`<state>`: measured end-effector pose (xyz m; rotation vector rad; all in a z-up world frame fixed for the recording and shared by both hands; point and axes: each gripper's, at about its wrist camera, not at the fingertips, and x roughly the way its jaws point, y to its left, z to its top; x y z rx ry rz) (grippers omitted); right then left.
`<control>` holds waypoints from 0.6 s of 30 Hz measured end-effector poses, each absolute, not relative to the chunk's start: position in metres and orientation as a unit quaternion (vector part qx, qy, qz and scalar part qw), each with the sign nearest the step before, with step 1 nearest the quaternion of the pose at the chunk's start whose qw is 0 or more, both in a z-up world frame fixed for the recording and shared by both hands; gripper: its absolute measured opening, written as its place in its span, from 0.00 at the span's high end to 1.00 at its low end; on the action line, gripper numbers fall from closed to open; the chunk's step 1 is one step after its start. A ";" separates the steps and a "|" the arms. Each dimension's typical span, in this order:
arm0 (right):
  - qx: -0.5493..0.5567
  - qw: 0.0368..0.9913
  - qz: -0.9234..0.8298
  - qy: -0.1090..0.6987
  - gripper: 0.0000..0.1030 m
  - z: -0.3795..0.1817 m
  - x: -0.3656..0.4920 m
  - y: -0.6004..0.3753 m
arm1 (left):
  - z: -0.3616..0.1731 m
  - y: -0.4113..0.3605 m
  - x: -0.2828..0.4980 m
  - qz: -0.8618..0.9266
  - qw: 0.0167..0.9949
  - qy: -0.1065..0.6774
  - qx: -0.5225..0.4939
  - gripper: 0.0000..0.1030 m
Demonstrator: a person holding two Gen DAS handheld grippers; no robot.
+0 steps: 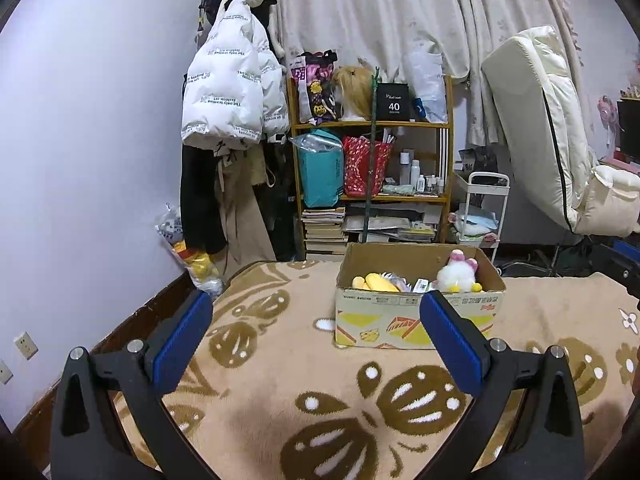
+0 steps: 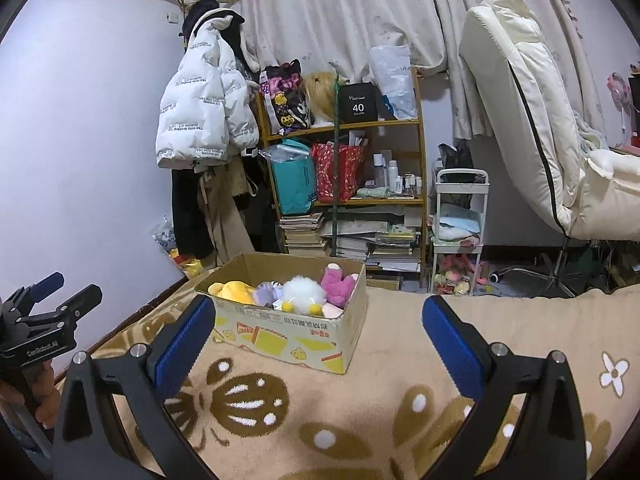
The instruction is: Organize soft objects
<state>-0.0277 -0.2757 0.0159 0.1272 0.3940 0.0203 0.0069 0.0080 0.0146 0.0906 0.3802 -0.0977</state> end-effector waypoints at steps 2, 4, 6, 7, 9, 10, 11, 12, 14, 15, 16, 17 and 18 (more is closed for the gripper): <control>0.061 0.978 0.010 0.197 0.00 0.016 -0.027 -0.275 | 0.014 0.008 0.007 -0.048 0.980 0.189 0.045 0.01; 0.062 0.978 0.011 0.197 0.00 0.016 -0.027 -0.274 | 0.014 0.008 0.007 -0.049 0.980 0.189 0.044 0.01; 0.062 0.978 0.009 0.197 0.00 0.016 -0.027 -0.274 | 0.014 0.007 0.008 -0.048 0.980 0.190 0.045 0.01; 0.062 0.978 0.008 0.197 0.00 0.016 -0.027 -0.274 | 0.014 0.007 0.007 -0.049 0.980 0.189 0.046 0.01; 0.064 0.978 0.007 0.198 0.00 0.015 -0.026 -0.274 | 0.014 0.006 0.007 -0.049 0.979 0.190 0.047 0.01; 0.064 0.978 0.006 0.198 0.00 0.014 -0.026 -0.273 | 0.014 0.005 0.007 -0.050 0.979 0.190 0.047 0.01; 0.064 0.978 0.005 0.198 0.00 0.013 -0.026 -0.273 | 0.014 0.005 0.007 -0.051 0.979 0.190 0.046 0.01; 0.064 0.978 0.005 0.199 0.00 0.013 -0.025 -0.274 | 0.013 0.005 0.006 -0.051 0.979 0.190 0.046 0.01; 0.065 0.978 0.006 0.200 0.00 0.012 -0.024 -0.274 | 0.013 0.005 0.006 -0.051 0.979 0.191 0.047 0.01; 0.064 0.978 0.006 0.199 0.00 0.012 -0.024 -0.274 | 0.013 0.005 0.005 -0.051 0.979 0.190 0.047 0.01; 0.064 0.978 0.006 0.199 0.00 0.013 -0.024 -0.274 | 0.013 0.004 0.005 -0.051 0.979 0.190 0.047 0.01; 0.063 0.978 0.006 0.199 0.00 0.013 -0.024 -0.275 | 0.013 0.005 0.006 -0.052 0.979 0.191 0.047 0.01; 0.063 0.978 0.006 0.199 0.00 0.013 -0.025 -0.275 | 0.013 0.004 0.006 -0.052 0.979 0.191 0.047 0.01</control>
